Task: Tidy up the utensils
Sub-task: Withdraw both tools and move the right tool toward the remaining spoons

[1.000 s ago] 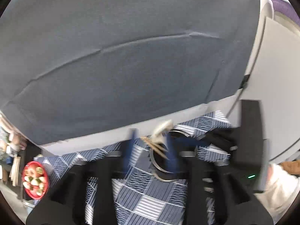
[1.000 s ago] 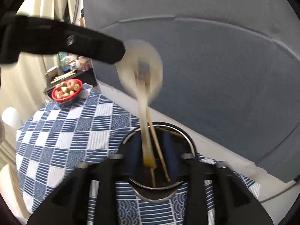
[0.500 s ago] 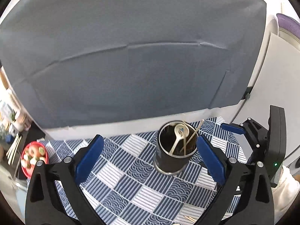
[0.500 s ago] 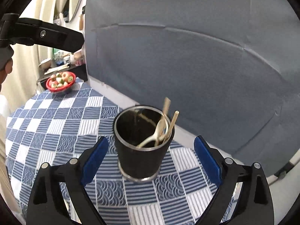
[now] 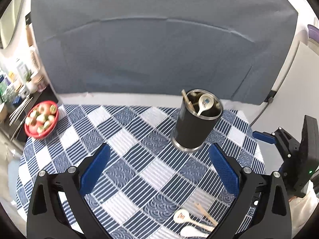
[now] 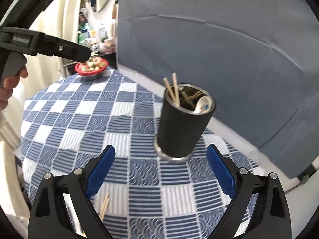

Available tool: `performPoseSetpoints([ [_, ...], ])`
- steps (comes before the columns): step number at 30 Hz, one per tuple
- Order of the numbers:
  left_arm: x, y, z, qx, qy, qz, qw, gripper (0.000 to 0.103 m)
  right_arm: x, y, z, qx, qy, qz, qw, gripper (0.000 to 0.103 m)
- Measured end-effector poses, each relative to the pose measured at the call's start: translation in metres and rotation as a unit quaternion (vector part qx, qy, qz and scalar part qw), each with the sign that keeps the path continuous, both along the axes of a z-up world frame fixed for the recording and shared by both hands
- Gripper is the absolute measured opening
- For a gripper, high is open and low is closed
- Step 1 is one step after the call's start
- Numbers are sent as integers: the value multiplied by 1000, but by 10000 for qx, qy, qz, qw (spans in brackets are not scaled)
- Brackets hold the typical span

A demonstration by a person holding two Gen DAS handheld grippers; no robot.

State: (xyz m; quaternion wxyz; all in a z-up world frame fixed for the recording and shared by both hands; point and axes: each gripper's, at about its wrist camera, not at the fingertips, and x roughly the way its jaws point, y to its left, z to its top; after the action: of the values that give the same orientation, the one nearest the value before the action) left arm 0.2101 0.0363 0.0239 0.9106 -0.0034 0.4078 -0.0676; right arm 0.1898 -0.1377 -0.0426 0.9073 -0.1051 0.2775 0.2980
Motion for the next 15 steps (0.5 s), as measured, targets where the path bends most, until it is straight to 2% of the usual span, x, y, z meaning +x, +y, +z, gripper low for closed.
performPoseSetpoints([
  [2,-8,4,-6,54,29,42,10000,97,-9,3,-5,-5,35,45,10000,88],
  [5,-18,12,-14,-82,146,76,9998,97,-21,9,-14,-22,141,152,9998,88],
  [15,-38,39,-32,-177,231,58,9996,97,-33,33,-27,-170,373,394,9984,88],
])
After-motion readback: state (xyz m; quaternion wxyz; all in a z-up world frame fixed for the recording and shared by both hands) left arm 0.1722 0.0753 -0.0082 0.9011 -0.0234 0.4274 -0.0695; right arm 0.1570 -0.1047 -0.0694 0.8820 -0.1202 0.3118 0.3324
